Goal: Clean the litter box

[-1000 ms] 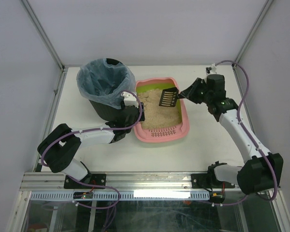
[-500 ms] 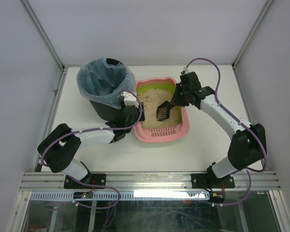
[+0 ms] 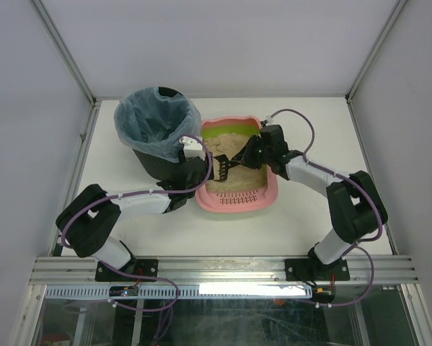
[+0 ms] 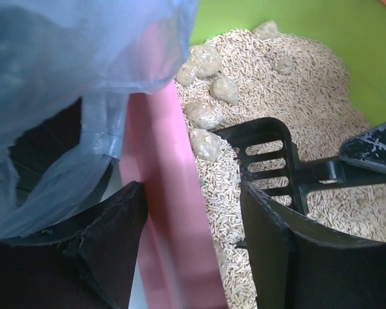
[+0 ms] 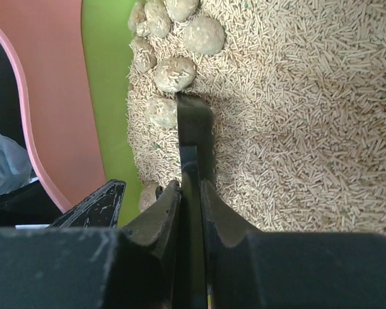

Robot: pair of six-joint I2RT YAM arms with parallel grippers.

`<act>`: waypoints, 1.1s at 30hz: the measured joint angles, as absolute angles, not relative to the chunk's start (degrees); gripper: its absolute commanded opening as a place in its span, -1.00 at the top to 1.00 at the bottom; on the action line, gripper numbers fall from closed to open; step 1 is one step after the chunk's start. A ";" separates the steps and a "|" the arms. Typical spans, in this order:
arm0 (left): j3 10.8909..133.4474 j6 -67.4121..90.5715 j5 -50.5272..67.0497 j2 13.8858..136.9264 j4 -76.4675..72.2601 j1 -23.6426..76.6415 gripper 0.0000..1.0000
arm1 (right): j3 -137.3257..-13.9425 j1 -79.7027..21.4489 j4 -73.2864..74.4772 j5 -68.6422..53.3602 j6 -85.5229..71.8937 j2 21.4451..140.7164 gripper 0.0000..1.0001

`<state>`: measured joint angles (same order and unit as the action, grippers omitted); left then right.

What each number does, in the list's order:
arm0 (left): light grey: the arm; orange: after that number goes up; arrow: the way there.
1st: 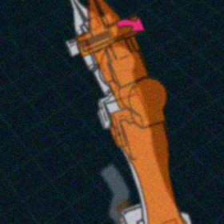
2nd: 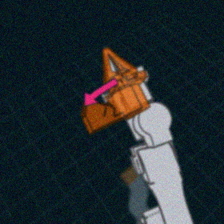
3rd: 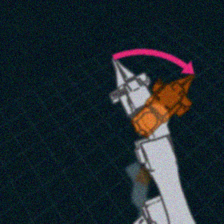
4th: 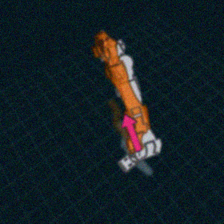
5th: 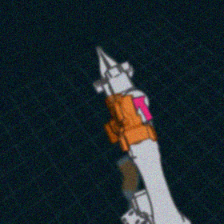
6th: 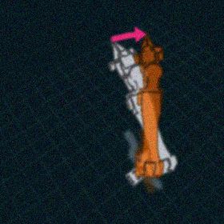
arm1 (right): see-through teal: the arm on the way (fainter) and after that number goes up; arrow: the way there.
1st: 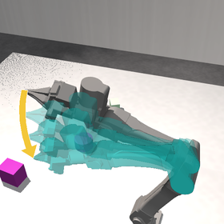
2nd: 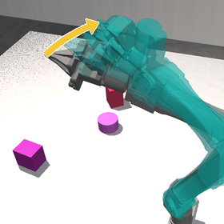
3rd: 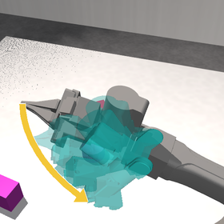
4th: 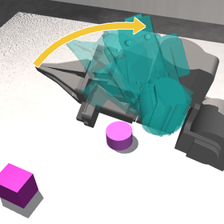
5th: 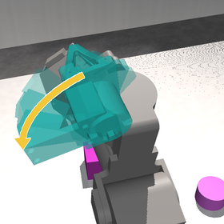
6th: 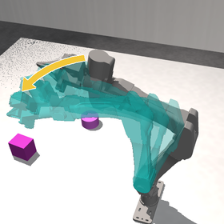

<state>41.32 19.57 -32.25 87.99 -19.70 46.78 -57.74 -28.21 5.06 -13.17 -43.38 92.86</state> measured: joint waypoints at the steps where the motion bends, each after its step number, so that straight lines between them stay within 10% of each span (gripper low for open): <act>1: 41.32 19.42 -32.80 87.99 -19.55 46.70 -0.19 | -56.38 -28.03 2.59 -13.76 -44.93 92.86 1.00; 33: 41.32 18.59 -34.15 88.03 -19.33 46.28 -0.19 | -41.15 -29.41 -5.69 -3.64 -59.07 73.41 1.00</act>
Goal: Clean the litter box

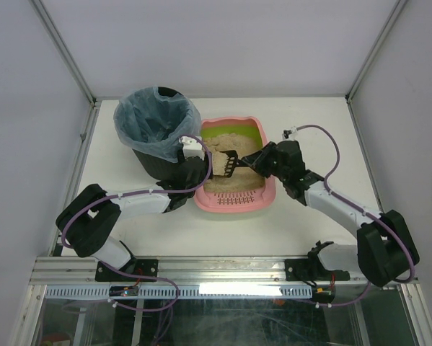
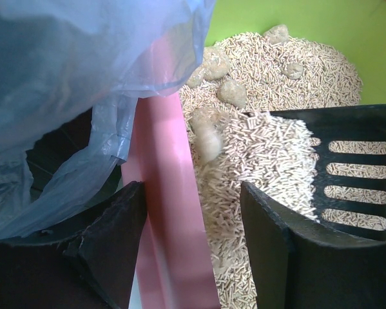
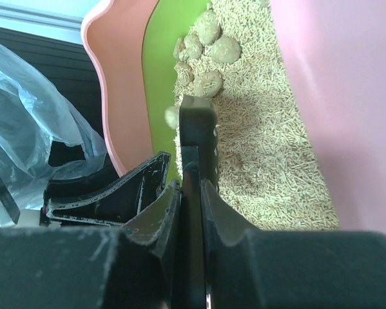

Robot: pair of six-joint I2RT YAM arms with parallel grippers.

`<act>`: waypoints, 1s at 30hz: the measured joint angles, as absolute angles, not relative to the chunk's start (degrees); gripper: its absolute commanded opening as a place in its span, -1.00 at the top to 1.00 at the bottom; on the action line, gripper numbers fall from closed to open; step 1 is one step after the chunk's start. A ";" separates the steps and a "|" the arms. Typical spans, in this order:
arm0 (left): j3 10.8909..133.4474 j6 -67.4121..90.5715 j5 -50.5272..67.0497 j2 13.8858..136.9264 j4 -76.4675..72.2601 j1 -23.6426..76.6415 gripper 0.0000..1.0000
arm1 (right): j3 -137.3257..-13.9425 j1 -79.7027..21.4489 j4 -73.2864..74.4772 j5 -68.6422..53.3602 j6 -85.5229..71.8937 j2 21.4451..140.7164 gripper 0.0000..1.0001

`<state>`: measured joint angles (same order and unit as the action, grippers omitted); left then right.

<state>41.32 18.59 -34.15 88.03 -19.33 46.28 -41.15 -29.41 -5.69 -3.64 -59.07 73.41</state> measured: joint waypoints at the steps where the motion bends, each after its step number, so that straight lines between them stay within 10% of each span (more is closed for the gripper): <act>1: 41.32 18.59 -34.15 88.03 -19.33 46.28 -0.19 | -40.56 -29.06 -5.72 -3.62 -59.05 72.55 1.00; 30: 41.32 18.61 -34.15 88.03 -19.33 46.28 -0.19 | -22.15 -16.25 -8.36 -11.64 -61.45 44.84 1.00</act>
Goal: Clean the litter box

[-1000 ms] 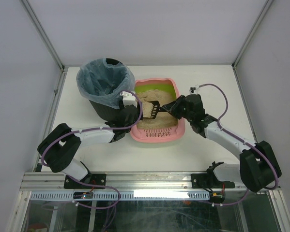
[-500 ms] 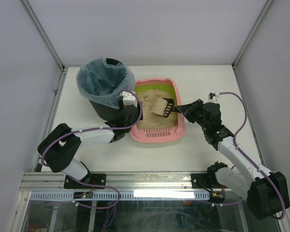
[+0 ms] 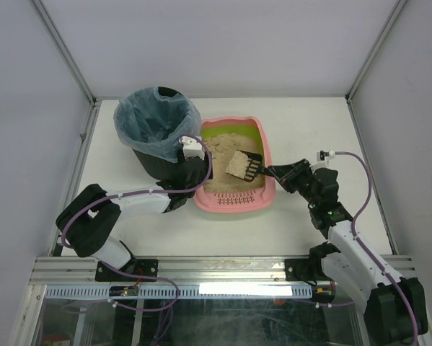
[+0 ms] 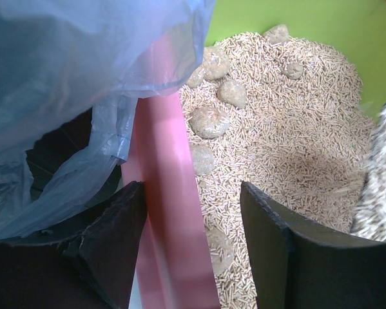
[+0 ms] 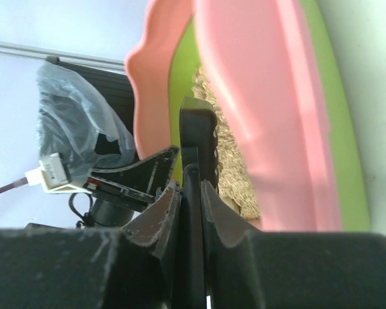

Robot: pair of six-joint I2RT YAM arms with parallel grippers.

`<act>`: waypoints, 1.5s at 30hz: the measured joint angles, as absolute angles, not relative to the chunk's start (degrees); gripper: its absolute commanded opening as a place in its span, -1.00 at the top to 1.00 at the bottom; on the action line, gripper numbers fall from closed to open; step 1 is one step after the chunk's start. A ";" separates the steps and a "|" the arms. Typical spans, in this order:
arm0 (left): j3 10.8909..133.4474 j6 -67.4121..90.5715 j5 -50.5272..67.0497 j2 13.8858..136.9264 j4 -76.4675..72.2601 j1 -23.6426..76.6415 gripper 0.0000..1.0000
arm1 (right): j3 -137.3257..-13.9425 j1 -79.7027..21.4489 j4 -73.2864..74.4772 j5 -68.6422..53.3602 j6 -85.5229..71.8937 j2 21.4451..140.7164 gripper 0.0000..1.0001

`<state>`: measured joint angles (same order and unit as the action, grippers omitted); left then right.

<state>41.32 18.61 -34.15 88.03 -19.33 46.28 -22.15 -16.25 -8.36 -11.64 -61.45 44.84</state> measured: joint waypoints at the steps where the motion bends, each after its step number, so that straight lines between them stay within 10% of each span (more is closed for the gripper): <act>1: 41.32 18.61 -34.15 88.03 -19.33 46.28 -0.19 | -20.53 -15.68 -10.20 -12.58 -62.72 45.23 1.00; 31: 41.32 18.61 -34.09 88.03 -19.33 46.28 -0.19 | -15.38 -2.35 -25.06 -31.42 -73.56 49.67 1.00; 45: 40.97 17.04 -30.87 88.03 -20.82 46.74 -0.18 | -29.87 -5.67 1.74 -22.15 -58.26 46.76 1.00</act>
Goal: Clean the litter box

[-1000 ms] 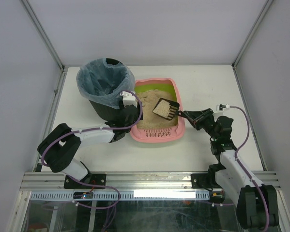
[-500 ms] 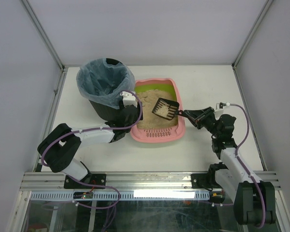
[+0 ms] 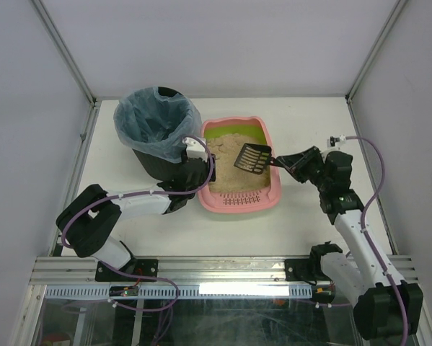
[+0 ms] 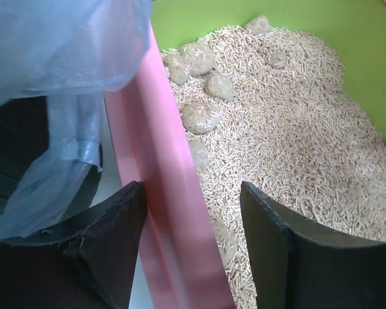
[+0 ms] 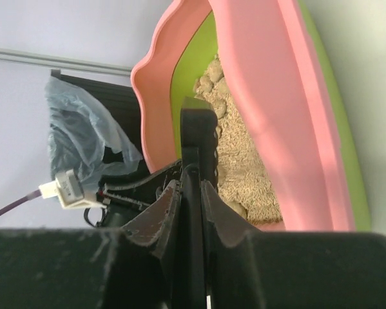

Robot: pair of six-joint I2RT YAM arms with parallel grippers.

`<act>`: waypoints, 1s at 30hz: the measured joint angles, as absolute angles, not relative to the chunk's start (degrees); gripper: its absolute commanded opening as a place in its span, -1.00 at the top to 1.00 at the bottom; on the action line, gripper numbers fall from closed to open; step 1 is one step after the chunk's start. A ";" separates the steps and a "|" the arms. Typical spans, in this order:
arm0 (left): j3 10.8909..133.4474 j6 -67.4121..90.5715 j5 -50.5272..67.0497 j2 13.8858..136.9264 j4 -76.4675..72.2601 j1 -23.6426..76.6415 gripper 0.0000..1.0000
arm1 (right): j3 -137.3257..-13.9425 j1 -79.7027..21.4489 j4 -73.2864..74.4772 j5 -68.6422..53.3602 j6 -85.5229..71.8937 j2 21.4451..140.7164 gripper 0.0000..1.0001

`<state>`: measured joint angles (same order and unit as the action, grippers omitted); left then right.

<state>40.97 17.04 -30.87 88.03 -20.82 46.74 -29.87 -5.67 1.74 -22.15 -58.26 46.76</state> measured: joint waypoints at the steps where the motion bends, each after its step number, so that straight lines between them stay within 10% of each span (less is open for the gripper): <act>1: 40.91 16.93 -30.50 88.03 -21.06 46.96 -0.18 | -31.79 -6.50 3.55 -20.82 -56.90 47.44 1.00; 16: 40.88 16.86 -28.01 88.05 -21.80 48.05 -0.18 | -60.75 -25.26 24.43 5.19 -40.51 74.00 1.00; 30: 40.88 16.84 -28.03 88.07 -21.82 48.05 -0.18 | -62.02 -27.35 9.23 -4.93 -46.74 93.78 1.00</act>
